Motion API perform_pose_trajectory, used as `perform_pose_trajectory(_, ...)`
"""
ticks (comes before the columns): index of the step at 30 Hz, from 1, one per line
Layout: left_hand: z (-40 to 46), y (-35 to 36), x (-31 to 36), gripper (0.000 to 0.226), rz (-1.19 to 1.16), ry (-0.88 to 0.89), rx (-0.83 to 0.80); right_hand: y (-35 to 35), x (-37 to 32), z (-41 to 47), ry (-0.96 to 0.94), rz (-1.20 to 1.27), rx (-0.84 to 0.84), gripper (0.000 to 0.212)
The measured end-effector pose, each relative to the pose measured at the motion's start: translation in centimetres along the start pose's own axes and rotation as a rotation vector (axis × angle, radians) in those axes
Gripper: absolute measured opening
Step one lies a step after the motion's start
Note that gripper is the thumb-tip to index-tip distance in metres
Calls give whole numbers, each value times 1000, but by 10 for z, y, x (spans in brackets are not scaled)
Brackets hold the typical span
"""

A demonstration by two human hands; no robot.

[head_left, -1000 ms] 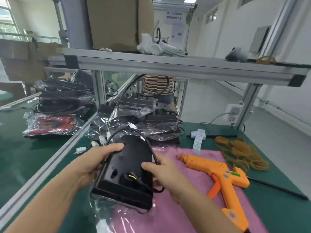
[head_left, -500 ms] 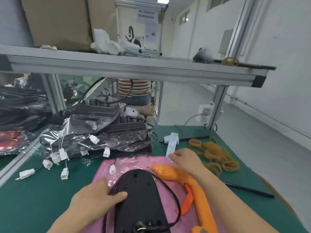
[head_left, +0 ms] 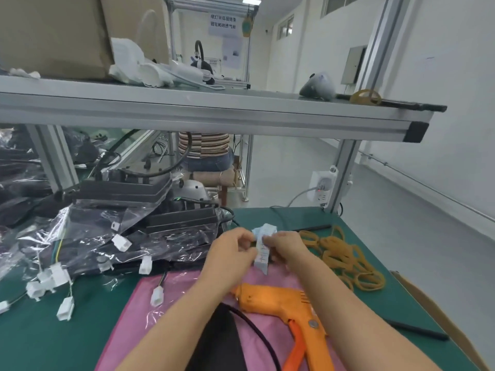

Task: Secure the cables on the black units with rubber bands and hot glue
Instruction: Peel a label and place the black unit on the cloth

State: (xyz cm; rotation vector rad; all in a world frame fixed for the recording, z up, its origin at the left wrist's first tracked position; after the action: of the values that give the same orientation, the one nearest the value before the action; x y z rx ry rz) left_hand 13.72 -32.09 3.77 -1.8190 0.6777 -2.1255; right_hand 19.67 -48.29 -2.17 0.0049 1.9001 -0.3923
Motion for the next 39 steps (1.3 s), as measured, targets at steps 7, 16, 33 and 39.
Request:
perform_pose_trajectory(7, 27, 27, -19, 64, -241, -40, -146, -19, -9, -38, -77, 335, -198, 7)
perform_pose_trajectory(16, 29, 33, -7, 43, -174, 172, -52, -29, -5, -46, -135, 403, -39, 25)
perform_pose_trajectory(33, 34, 35, -16, 7, -265, 122, -101, -39, -6, -73, -637, -120, 51, 7)
perform_pose_trajectory(39, 37, 41, -22, 29, -23, 198, -87, -45, -4, -76, -714, -252, 177, 4)
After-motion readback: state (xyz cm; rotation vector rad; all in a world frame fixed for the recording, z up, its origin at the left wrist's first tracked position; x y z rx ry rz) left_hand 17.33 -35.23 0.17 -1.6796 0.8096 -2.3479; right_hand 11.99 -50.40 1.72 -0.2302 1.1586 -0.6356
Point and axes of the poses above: each hand's wrist, its own z-axis towards the middle knuckle, its own y-axis out of the palm, x = y × z, the point moved 4 cm from there along z, towards the middle knuckle, and after that the axes turned 1 degree about -x, right-handed, at the moved point
